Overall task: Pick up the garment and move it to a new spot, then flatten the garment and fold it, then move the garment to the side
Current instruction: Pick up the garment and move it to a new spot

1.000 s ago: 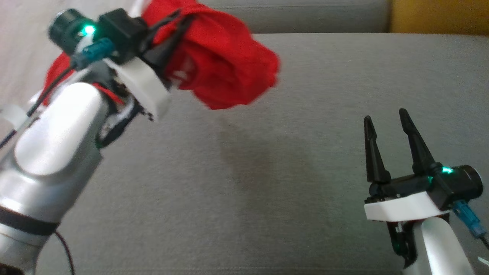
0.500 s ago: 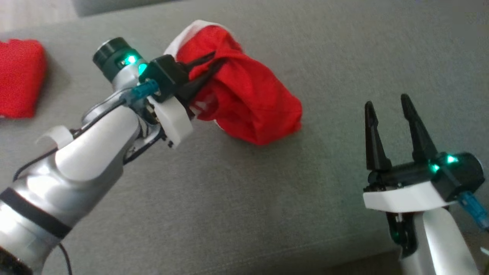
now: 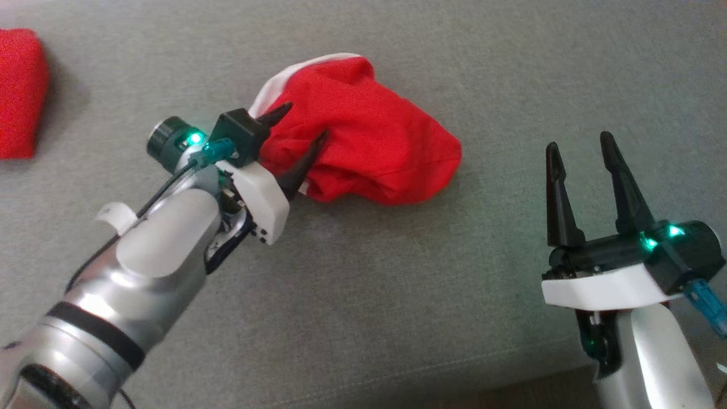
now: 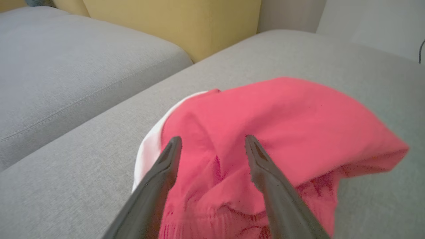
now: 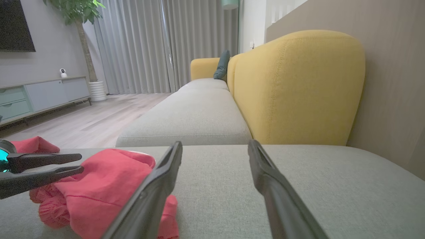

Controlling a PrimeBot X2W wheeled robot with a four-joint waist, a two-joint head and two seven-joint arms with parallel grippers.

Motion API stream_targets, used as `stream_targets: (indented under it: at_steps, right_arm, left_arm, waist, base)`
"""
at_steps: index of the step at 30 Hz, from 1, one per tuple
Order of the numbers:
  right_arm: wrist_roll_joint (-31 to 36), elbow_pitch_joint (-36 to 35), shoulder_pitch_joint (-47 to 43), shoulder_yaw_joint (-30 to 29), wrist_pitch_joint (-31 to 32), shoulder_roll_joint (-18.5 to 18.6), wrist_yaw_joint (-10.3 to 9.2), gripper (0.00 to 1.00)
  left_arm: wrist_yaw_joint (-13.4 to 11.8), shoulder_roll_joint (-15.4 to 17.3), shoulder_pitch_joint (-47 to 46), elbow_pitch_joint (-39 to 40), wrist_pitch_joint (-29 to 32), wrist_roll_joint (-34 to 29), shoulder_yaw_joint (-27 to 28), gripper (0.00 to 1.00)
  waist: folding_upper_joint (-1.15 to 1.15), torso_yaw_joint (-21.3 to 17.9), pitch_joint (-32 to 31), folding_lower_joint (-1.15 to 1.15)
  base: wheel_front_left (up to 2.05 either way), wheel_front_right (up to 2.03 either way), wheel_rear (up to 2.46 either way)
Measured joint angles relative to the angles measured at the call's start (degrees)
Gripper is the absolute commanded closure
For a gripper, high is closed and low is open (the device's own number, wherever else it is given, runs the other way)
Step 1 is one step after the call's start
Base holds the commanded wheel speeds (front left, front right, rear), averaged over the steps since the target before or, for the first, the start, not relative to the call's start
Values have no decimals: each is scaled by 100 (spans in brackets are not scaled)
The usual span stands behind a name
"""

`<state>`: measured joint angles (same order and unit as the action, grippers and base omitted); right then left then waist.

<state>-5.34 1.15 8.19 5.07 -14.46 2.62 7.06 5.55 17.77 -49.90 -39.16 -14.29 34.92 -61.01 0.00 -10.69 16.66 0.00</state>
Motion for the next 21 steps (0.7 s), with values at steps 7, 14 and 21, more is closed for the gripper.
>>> stream_targets:
  at_steps: [7, 14, 21]
  right_arm:
    - [122, 114, -47, -35, 0, 1, 0, 0]
    - [191, 318, -347, -187, 0, 0, 0, 0]
    - [188, 464, -606, -286, 0, 0, 0, 0]
  left_arm:
    - [-397, -188, 598, 557, -1, 3, 758, 0]
    - [-960, -235, 2056, 1390, -1, -92, 1806, 0]
    - [-1443, -357, 3574, 2217, -1, -380, 2714, 0]
  waist:
    - [0, 268, -396, 0]
    - [0, 571, -1051, 0]
    - [0, 868, -1595, -1]
  base:
    - [0, 0, 0]
    - [0, 0, 0]
    - [0, 0, 0]
